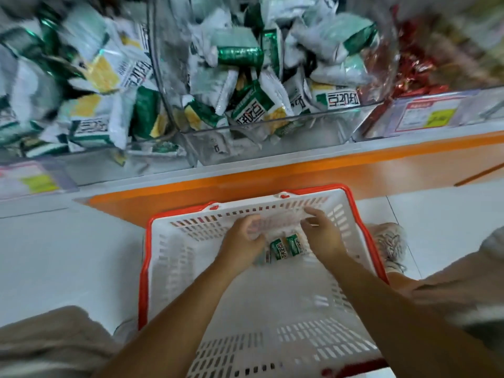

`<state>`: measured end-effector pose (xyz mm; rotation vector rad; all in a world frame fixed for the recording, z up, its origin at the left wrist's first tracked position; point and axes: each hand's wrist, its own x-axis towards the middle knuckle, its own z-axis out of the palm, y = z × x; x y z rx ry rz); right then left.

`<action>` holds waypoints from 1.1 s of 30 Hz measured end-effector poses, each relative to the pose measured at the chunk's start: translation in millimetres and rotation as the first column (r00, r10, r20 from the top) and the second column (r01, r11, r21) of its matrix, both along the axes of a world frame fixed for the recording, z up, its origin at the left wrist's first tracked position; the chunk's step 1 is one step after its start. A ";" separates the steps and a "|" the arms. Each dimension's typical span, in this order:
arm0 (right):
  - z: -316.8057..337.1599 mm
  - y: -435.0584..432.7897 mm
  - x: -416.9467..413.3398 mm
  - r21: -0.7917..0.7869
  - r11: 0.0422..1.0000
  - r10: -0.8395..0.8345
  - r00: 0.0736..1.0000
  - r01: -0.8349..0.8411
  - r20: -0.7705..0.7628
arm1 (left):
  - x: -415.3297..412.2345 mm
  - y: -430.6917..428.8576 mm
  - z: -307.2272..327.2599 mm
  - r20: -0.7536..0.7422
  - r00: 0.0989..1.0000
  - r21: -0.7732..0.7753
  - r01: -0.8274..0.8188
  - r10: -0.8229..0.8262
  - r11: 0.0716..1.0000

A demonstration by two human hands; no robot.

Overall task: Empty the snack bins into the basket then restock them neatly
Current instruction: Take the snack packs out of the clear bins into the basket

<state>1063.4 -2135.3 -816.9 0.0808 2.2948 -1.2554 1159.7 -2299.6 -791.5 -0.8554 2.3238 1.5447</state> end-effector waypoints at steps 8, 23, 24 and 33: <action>175.4 -35.6 22.9 -0.368 0.928 -0.123 0.884 -0.059 -0.452 | 21.5 -9.7 180.0 -0.630 0.776 -0.128 -0.148 0.035 0.981; 270.2 -49.0 -74.6 0.389 0.860 0.509 0.628 -0.332 -0.589 | -61.1 -51.0 234.6 -0.380 0.900 -0.524 -0.021 -0.212 0.851; 265.3 -52.8 -76.9 0.403 0.854 0.516 0.633 -0.329 -0.577 | -65.1 -51.7 230.1 -0.363 0.914 -0.519 -0.035 -0.183 0.854; 262.4 -69.9 -90.4 0.405 0.886 0.446 0.655 -0.227 -0.609 | -88.1 -59.6 221.9 -0.364 0.931 -0.549 -0.190 -0.028 0.814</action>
